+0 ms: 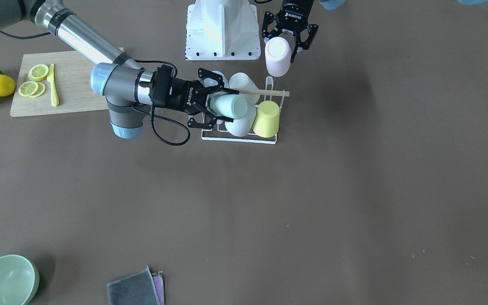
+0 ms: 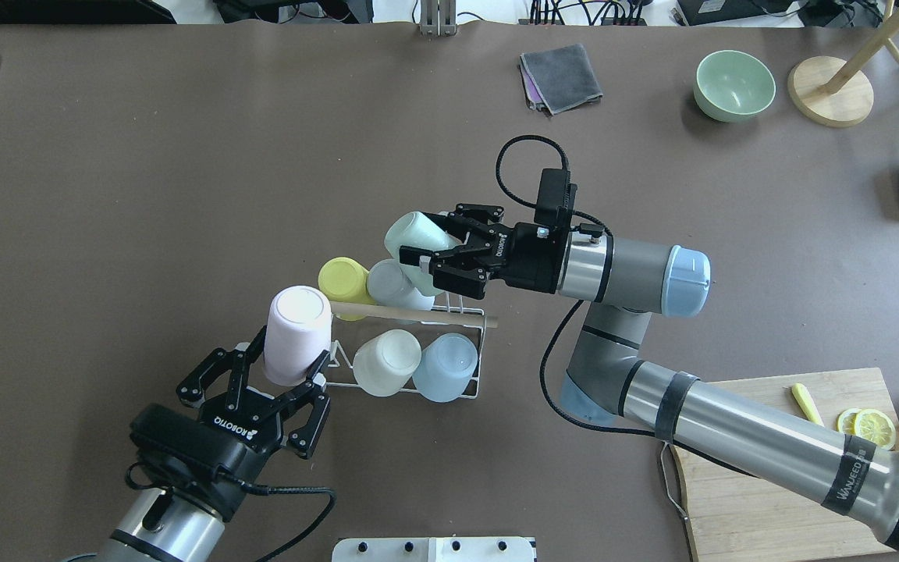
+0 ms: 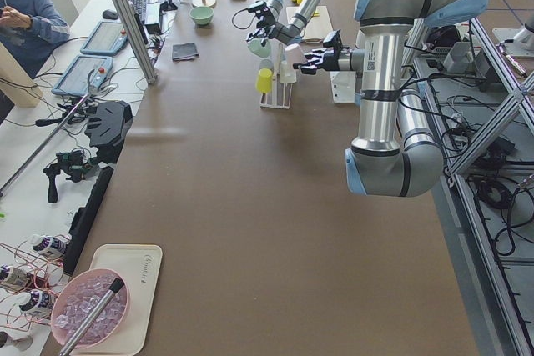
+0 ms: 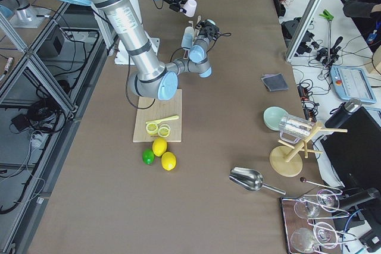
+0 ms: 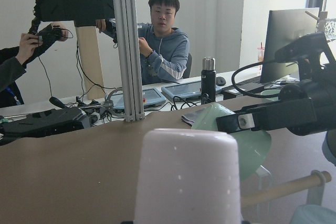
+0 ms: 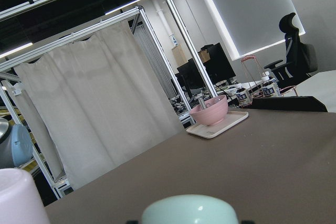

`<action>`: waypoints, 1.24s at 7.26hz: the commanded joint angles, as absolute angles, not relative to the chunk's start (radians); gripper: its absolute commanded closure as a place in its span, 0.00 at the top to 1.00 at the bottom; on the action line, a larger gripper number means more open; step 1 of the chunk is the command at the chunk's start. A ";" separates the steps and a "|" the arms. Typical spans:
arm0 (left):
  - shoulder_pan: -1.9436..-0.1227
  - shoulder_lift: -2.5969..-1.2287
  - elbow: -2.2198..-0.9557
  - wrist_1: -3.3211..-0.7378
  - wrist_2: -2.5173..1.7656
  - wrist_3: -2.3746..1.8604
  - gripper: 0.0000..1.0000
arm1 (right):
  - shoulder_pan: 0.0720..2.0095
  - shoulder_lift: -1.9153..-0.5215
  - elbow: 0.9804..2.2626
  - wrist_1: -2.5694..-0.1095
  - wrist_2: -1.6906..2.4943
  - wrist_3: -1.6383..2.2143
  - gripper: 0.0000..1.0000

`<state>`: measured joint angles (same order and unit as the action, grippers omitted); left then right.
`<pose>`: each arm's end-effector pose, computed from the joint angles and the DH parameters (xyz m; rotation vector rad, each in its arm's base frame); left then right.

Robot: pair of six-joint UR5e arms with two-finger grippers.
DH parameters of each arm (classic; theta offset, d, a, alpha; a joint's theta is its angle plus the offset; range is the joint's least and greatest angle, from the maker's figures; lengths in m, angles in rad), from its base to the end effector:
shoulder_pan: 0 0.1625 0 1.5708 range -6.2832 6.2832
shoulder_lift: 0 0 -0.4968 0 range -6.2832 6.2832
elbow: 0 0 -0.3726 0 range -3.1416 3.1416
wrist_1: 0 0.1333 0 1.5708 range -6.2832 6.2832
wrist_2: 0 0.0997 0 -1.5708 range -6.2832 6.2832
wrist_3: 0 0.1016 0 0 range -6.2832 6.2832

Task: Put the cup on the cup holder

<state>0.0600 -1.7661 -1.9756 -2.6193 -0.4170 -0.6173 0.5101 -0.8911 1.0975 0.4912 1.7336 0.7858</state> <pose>0.4500 -0.1996 0.3368 1.3404 0.8824 -0.1650 -0.5449 -0.4387 0.3317 1.3045 -1.8684 -0.3296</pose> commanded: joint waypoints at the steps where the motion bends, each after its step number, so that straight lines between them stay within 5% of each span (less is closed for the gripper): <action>1: 0.015 -1.808 -1.910 -2.614 -0.452 -0.679 0.16 | 0.503 -0.900 1.097 0.526 1.736 0.785 0.00; 9: 0.049 -1.810 -1.931 -2.594 -0.449 -0.719 0.14 | 0.509 -0.931 1.097 0.557 1.738 0.792 0.00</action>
